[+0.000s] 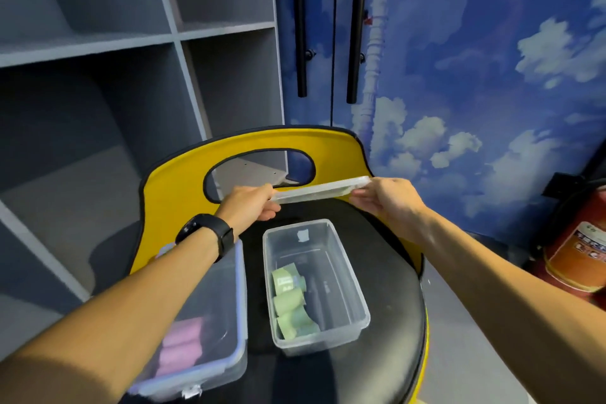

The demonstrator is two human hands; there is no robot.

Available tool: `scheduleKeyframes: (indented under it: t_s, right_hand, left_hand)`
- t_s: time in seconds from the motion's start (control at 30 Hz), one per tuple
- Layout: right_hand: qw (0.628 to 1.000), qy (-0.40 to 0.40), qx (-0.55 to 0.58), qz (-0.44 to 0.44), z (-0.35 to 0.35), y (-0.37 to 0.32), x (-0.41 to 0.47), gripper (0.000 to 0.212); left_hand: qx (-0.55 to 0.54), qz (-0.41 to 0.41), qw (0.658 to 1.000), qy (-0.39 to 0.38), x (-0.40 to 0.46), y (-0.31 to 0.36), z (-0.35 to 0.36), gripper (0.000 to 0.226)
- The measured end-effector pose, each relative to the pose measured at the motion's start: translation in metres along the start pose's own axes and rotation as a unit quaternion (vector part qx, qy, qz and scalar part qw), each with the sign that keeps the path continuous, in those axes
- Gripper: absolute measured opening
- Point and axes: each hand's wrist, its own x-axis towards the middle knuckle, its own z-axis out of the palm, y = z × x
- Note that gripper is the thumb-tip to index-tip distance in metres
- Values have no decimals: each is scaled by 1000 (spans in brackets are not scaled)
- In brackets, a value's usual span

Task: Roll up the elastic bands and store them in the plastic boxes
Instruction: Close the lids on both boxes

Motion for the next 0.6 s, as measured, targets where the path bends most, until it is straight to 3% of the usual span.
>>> scheduleKeyframes:
  t_s: [0.17, 0.3, 0.4, 0.6]
  right_hand:
    - [998, -10, -34, 49, -1, 12, -22, 6]
    - [983, 18, -182, 5, -1, 29, -28, 11]
    - [976, 26, -214, -9, 4, 37, -35, 1]
    - [951, 37, -308, -10, 4, 60, -35, 8]
  left_hand:
    - [43, -1, 999, -11, -30, -20, -7, 25]
    - [52, -2, 998, -33, -53, -27, -6, 3]
    - [110, -25, 993, -27, -62, -31, -5, 18]
    - [154, -86, 983, -60, -72, -42, -1, 22]
